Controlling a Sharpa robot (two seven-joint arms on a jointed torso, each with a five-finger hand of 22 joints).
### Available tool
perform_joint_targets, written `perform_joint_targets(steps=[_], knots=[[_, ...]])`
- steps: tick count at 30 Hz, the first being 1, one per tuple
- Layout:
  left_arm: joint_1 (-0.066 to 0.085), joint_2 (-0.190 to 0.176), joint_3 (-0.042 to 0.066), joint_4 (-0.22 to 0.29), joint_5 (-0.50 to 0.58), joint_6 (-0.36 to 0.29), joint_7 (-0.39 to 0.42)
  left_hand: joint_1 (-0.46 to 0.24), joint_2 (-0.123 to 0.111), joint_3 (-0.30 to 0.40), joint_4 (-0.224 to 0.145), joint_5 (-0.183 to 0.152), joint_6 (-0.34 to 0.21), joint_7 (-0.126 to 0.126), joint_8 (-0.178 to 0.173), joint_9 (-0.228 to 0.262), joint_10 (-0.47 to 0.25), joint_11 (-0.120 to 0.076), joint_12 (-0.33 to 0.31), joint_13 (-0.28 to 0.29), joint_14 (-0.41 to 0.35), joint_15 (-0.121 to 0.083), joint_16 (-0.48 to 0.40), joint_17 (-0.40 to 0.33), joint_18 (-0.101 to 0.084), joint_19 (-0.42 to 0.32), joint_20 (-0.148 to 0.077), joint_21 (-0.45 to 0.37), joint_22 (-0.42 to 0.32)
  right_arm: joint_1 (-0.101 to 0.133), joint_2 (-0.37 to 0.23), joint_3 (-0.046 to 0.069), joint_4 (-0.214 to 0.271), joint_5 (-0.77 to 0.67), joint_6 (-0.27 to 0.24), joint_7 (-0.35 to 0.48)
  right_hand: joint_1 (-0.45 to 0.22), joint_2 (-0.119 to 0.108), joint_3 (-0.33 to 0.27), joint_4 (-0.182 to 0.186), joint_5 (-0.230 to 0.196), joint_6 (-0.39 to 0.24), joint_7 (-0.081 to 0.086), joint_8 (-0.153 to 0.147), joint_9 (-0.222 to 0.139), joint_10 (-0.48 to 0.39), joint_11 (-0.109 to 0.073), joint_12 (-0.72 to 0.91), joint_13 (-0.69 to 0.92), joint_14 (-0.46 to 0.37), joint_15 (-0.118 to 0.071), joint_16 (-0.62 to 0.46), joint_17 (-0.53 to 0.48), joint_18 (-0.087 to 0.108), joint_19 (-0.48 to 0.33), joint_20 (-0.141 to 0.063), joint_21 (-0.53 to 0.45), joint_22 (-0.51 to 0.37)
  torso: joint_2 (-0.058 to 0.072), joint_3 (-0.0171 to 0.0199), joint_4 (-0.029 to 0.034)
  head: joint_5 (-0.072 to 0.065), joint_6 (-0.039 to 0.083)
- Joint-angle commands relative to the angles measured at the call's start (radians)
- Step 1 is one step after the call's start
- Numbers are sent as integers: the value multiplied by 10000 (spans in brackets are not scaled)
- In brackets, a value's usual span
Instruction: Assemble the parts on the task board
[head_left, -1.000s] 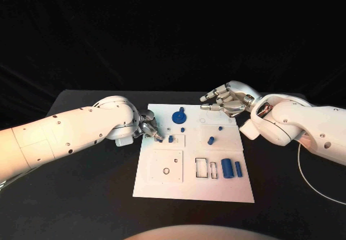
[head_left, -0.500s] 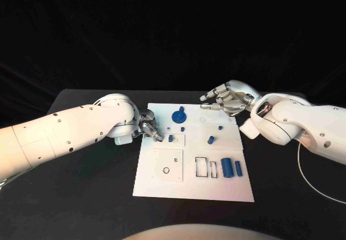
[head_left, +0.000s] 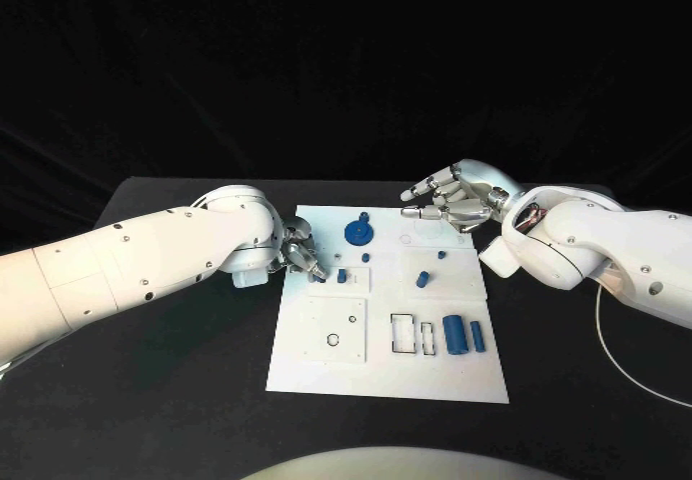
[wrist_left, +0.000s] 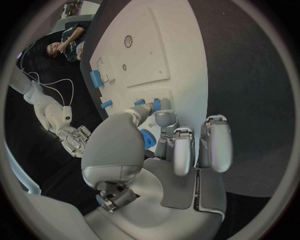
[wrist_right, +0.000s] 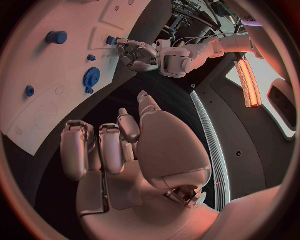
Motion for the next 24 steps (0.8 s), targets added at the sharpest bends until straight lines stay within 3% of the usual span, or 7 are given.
perform_joint_targets(steps=[1, 11, 24], knots=[[-96, 120, -77, -52, 2, 368, -343, -172, 2, 916, -879, -9, 111, -43, -32, -62, 59, -13, 67, 19, 1033, -47, 30, 2627, 49, 586, -29, 69, 1403, -7, 9, 0, 11, -76, 138, 17, -38, 13, -67, 19, 42, 77, -6, 34, 16, -29, -43, 37, -3, 551, -61, -65, 360, 153, -52, 5, -68, -8, 1, 9, -8, -1, -14], [-95, 270, -94, -150, -84, 1008, -519, -672, 19, 294, -574, -38, 272, -98, -111, -220, 89, -52, 145, 133, 1033, -84, 30, 2627, 32, 609, -59, 124, 1474, -7, 25, -1, -21, -51, 159, 56, -52, 25, -83, 23, 53, 82, -8, 38, 17, -37, -43, 34, -11, 549, -62, -73, 350, 154, -53, 4, -74, -13, -4, 16, -1, -35, -46], [-95, 284, -102, -238, -250, 861, -567, -1333, 85, -1014, 30, -54, 548, -132, -227, -463, 145, -74, 183, 199, 1033, -95, 30, 2627, -11, 669, -68, 281, 1644, -15, 38, -2, -37, -13, 163, 85, -66, 44, -88, 34, 61, 78, -6, 36, 16, -62, -42, 2, -44, 542, -63, -95, 319, 163, -75, 3, -96, -53, -5, 0, 1, -48, -57]])
